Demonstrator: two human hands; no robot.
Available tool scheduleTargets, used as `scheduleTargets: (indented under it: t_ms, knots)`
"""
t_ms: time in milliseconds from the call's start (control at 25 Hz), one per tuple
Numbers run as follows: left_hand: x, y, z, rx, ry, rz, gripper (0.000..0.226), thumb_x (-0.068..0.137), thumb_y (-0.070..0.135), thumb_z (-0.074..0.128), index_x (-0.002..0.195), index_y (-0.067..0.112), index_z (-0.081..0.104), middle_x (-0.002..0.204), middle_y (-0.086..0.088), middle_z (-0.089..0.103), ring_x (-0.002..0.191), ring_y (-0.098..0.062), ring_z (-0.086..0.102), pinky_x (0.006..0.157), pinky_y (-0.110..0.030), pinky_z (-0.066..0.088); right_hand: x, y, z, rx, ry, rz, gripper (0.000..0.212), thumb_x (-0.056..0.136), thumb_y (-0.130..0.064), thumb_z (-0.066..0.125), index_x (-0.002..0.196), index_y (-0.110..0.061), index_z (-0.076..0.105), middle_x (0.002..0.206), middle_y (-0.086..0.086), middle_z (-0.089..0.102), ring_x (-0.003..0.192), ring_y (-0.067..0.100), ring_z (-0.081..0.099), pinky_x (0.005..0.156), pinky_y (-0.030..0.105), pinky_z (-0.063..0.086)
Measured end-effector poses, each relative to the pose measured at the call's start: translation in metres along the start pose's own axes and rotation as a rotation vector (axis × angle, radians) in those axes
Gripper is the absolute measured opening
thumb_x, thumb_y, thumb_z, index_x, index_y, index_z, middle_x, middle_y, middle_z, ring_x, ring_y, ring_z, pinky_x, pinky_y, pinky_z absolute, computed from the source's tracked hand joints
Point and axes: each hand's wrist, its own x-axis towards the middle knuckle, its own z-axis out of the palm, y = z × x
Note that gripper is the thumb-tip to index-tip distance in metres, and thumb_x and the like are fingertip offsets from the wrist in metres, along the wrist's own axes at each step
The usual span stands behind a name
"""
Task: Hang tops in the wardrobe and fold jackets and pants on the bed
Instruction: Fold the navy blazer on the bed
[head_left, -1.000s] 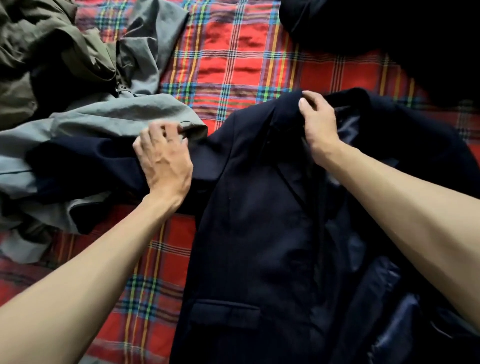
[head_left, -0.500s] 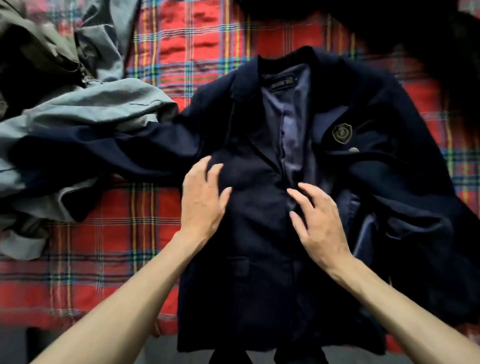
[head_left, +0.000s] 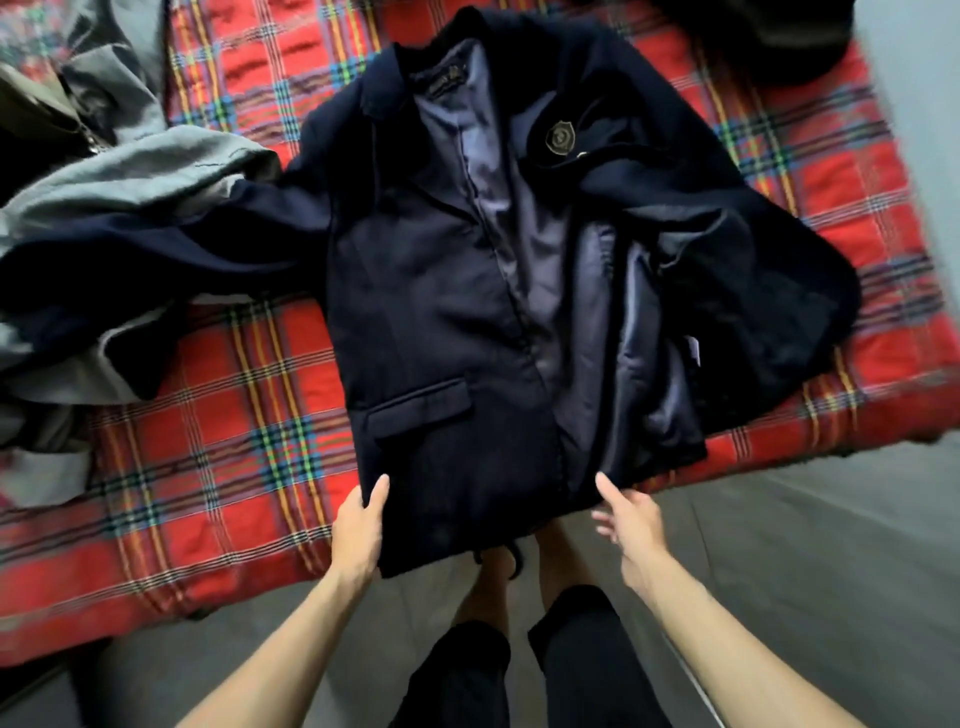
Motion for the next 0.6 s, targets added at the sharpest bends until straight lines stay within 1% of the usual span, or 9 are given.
scheduleTargets:
  t_ms: [80,160,240,360,400,440,480,520,600]
  knots:
    - [-0.011,0.001,0.000,0.054,0.037,0.065,0.021,0.101,0.035,0.049,0.106,0.017,0.060,0.103,0.003,0.066,0.100,-0.023,0.062,0.087,-0.041,0.047,0.001,0.000,0.009,0.112,0.065,-0.004,0.013,0.092,-0.017,0.067,0.085,-0.010,0.058,0.081,0.006,0.062,0.059,0.016,0.053,0.036,0.016,0.038]
    - [-0.019,0.001,-0.002,0.168,0.141,0.123,0.017,0.103,0.028,0.046,0.103,0.012,0.053,0.092,-0.004,0.059,0.086,-0.027,0.053,0.075,-0.039,0.039,-0.004,0.002,0.011,0.152,0.126,-0.095,0.013,0.092,-0.008,0.062,0.084,-0.009,0.053,0.076,0.008,0.057,0.057,0.015,0.048,0.035,0.014,0.035]
    - [-0.025,-0.005,-0.010,0.274,0.230,0.178,0.019,0.103,0.025,0.047,0.100,0.005,0.048,0.082,-0.012,0.057,0.076,-0.031,0.051,0.068,-0.042,0.038,-0.013,0.011,0.006,0.062,0.085,-0.182,0.011,0.092,-0.003,0.058,0.084,-0.008,0.052,0.069,0.008,0.052,0.053,0.014,0.045,0.037,0.015,0.035]
    - [-0.023,-0.013,-0.021,0.325,0.214,0.180,0.020,0.101,0.022,0.051,0.096,0.003,0.047,0.081,-0.016,0.058,0.077,-0.036,0.055,0.066,-0.041,0.038,-0.016,0.021,0.000,-0.226,0.036,-0.119,0.013,0.090,-0.014,0.061,0.082,-0.005,0.056,0.060,0.007,0.057,0.047,0.016,0.051,0.044,0.024,0.043]
    - [-0.020,-0.013,-0.022,0.319,0.177,0.153,0.019,0.100,0.025,0.053,0.098,0.006,0.049,0.085,-0.014,0.060,0.079,-0.033,0.056,0.067,-0.041,0.040,-0.014,0.017,0.003,-0.343,0.071,-0.106,0.022,0.090,-0.024,0.062,0.082,-0.003,0.059,0.063,0.008,0.062,0.050,0.020,0.058,0.052,0.028,0.049]
    - [-0.016,-0.014,-0.022,0.309,0.154,0.114,0.021,0.099,0.032,0.053,0.101,0.012,0.051,0.088,-0.011,0.063,0.080,-0.032,0.058,0.069,-0.042,0.046,-0.016,0.009,0.006,-0.495,0.107,-0.105,0.034,0.089,-0.036,0.060,0.086,-0.003,0.063,0.071,0.011,0.068,0.061,0.025,0.065,0.064,0.033,0.054]
    - [-0.013,-0.014,-0.020,0.292,0.145,0.060,0.026,0.097,0.042,0.052,0.102,0.017,0.051,0.088,-0.010,0.064,0.081,-0.033,0.060,0.071,-0.045,0.051,-0.019,0.003,0.011,-0.664,0.131,-0.113,0.044,0.088,-0.048,0.056,0.091,-0.005,0.067,0.082,0.015,0.071,0.076,0.029,0.069,0.074,0.035,0.054]
    - [-0.009,-0.017,-0.019,0.280,0.143,0.013,0.032,0.096,0.050,0.049,0.102,0.019,0.052,0.087,-0.009,0.064,0.081,-0.034,0.061,0.073,-0.047,0.051,-0.026,-0.004,0.018,-0.821,0.148,-0.169,0.049,0.089,-0.053,0.052,0.095,-0.008,0.070,0.092,0.017,0.072,0.090,0.033,0.068,0.078,0.034,0.050]
    - [-0.011,-0.016,-0.015,0.252,0.131,-0.014,0.038,0.099,0.047,0.045,0.093,0.010,0.051,0.082,-0.010,0.060,0.082,-0.033,0.057,0.074,-0.044,0.044,-0.041,-0.018,0.035,-0.959,0.113,-0.442,0.039,0.092,-0.051,0.052,0.091,-0.016,0.070,0.097,0.014,0.070,0.098,0.034,0.064,0.074,0.034,0.042]
